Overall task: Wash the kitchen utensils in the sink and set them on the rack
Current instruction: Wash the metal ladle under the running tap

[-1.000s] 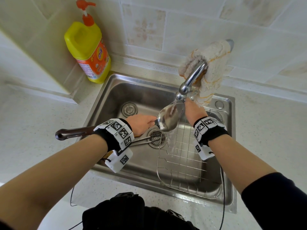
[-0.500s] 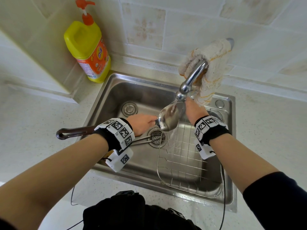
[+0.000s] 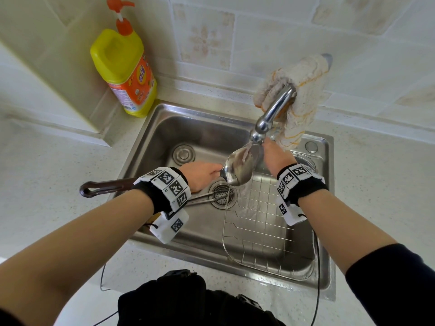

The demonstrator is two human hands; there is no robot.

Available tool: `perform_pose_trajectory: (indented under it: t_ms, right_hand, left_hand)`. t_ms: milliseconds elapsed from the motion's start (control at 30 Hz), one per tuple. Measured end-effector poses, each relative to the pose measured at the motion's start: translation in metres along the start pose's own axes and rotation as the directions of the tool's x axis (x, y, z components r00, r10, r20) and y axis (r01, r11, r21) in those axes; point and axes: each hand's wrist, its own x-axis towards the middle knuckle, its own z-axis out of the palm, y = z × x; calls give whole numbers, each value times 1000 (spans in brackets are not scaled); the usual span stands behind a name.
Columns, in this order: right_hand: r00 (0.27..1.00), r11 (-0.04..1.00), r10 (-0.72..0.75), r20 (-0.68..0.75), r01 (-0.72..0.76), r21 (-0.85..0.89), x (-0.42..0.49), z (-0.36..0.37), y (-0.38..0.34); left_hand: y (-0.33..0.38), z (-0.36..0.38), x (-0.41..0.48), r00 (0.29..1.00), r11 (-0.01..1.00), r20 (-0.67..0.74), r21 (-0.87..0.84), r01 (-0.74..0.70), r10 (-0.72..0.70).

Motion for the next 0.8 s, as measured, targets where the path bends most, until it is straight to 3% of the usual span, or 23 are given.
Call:
perform_pose_trajectory:
  t_ms: [67,200,300,400,600,800]
  right_hand:
    - [1000,999,-20,-2,20,-25,0,1,8]
    - [994,992,112,5,-112,57,1,-1,17]
    - [999,997,53,-3,-53,51,-8,-8,17]
    - [994,993,106,31,-107,44,-7,-6,24]
    - [991,975,109,-73,-93,200,-17,-19,5]
    - [995,994,83,-64,-77,82,-15,-11,-15]
  left_hand:
    - [5,1,0,1000,1000,6,2,-9,9]
    - [13,2,-1,1000,1000,-1,-13,-19,19]
    - [17,6,-2,1000,1000,-10,-14,-26,26]
    - [17,10,-2,999,999,-14,-13,-40,40]
    - [6,3,4,996,996,-20,1,-90,90]
    - [-18,-4,2,993,993,1,-4,-116,116]
